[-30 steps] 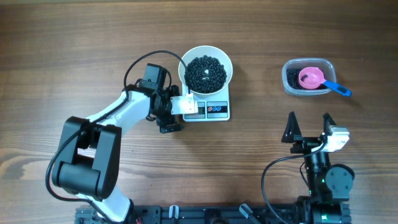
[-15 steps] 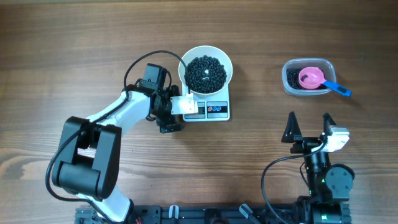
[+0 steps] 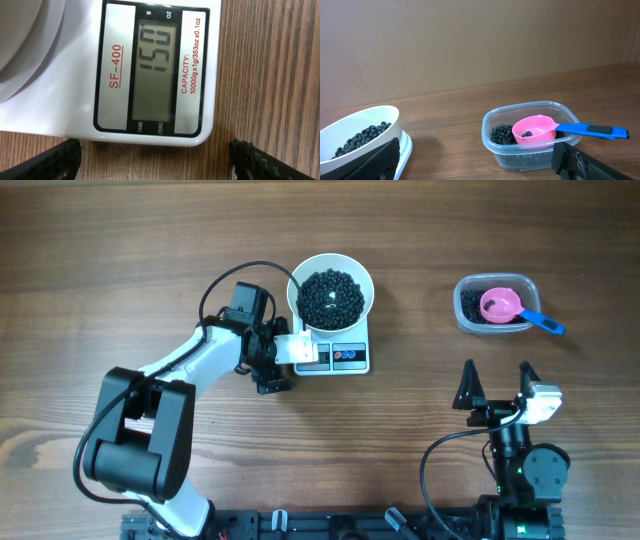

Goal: Scoop item into bowl and weigh 150g on scale

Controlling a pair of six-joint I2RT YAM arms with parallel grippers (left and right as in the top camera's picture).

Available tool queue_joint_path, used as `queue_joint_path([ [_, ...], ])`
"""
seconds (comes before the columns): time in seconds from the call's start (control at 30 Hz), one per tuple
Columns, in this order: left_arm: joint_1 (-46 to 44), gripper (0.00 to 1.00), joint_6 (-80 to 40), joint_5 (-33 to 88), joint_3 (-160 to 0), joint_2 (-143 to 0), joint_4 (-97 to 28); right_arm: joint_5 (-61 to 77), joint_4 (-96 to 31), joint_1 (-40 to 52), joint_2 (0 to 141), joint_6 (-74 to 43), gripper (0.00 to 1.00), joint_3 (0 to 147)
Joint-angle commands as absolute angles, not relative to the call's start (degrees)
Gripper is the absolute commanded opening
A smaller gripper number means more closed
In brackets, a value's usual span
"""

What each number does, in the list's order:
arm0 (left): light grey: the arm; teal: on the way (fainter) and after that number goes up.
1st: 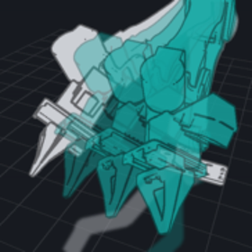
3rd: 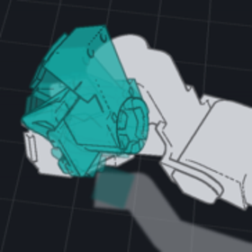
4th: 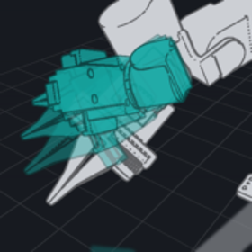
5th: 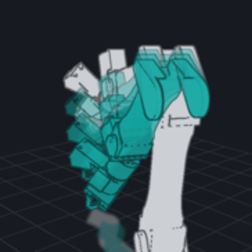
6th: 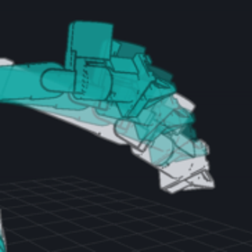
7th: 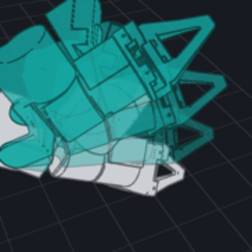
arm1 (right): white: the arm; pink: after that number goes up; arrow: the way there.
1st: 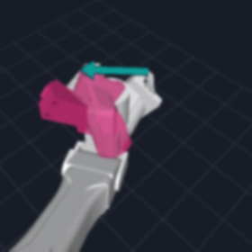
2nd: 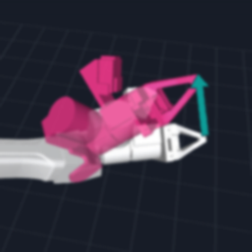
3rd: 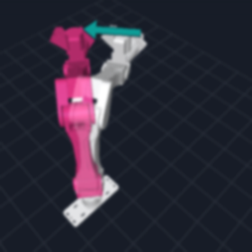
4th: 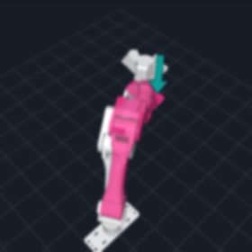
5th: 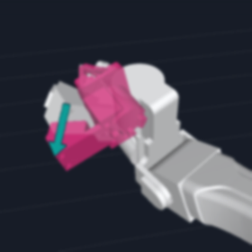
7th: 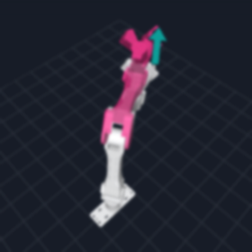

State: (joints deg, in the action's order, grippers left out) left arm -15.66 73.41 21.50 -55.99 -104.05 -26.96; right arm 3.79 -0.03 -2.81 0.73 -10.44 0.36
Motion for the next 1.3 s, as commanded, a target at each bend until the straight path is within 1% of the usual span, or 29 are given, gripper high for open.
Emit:
queue_joint_path([
  [0.0,-15.75,1.00,74.15,21.12,-55.48,-104.92,-26.98,3.38,0.05,-2.59,0.21,-10.66,1.00,0.32],
  [0.63,-15.75,1.00,74.56,21.12,-55.51,-104.90,-26.28,3.38,0.05,-2.57,0.21,-10.66,1.00,0.32],
  [0.77,-15.77,1.00,74.52,21.17,-55.51,-104.60,-29.19,3.38,0.05,-2.57,0.21,-10.63,1.00,0.32],
  [1.07,-15.77,1.00,74.52,21.17,-55.51,-93.01,-32.42,3.38,0.05,-2.57,0.21,-10.66,1.00,0.32],
  [1.2,-16.34,1.00,73.84,21.15,-55.48,-92.68,-34.28,3.38,0.05,-2.57,0.21,-10.66,1.00,0.32],
  [1.27,-16.99,1.00,70.54,21.12,-55.48,-92.68,-34.46,3.38,0.05,-2.59,0.21,-10.66,1.00,0.32],
])
